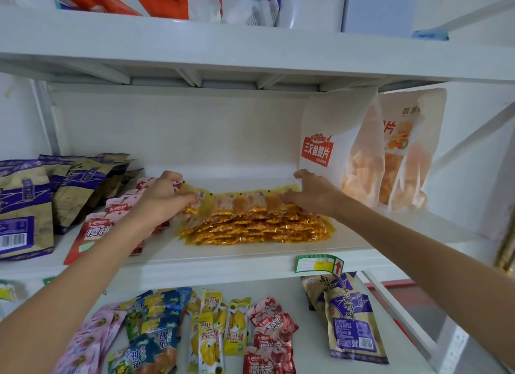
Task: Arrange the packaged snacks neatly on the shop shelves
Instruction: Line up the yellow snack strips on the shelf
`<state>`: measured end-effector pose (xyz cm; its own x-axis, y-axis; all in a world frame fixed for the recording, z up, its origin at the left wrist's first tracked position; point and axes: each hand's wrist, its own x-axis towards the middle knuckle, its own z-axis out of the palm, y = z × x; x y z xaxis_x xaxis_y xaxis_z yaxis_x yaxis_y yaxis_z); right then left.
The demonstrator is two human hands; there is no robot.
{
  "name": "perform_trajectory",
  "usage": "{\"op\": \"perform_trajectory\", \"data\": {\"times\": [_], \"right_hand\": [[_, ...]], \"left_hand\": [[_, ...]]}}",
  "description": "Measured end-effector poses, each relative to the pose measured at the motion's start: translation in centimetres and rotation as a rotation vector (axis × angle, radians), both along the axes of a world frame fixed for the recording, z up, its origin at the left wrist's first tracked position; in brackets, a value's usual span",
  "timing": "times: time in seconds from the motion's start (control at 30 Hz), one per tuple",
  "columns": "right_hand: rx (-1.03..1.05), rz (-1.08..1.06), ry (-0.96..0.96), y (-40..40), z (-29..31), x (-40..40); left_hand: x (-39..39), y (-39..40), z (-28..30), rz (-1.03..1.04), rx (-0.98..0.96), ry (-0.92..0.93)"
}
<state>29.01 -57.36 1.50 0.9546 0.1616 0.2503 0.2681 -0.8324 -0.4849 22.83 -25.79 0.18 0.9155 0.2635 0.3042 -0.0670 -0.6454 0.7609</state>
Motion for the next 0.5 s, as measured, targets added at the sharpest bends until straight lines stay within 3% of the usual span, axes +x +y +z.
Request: {"op": "perform_trajectory", "data": {"times": [0.1,0.2,0.27,0.33,0.43,0.5], "right_hand": [[-0.261,-0.154,-0.217,-1.1,-0.7,-0.6],[-0.208,-0.064,-0.315,-2.3,-0.7,-0.5],[-0.086,0.122,-0.337,-2.2,-0.6,-0.5],[-0.05,0.331,-0.234,-1.3,-0.9,-0.9],[-0.248,0.455,-0.093,-0.3,-2.8,-0.9],[-0.277,0.472,-0.105,-0.5,-4.4,-0.1]], "left_hand": [[-0.6,0.4,-0.2,0.139,0.503,-0.033],[-1.3,0.0,-0.1,0.3,0.823,-0.125],[-1.3,-0.1,-0.4,0.286,0.846,-0.237],[-0.8,-0.6,-1.1,0.056,0.738,-0.256],[-0.5,-3.0,-2.5,-0.337,0.577,-0.147],[-0.3,-4.2,-3.9,-0.431,0.617,-0.128]]}}
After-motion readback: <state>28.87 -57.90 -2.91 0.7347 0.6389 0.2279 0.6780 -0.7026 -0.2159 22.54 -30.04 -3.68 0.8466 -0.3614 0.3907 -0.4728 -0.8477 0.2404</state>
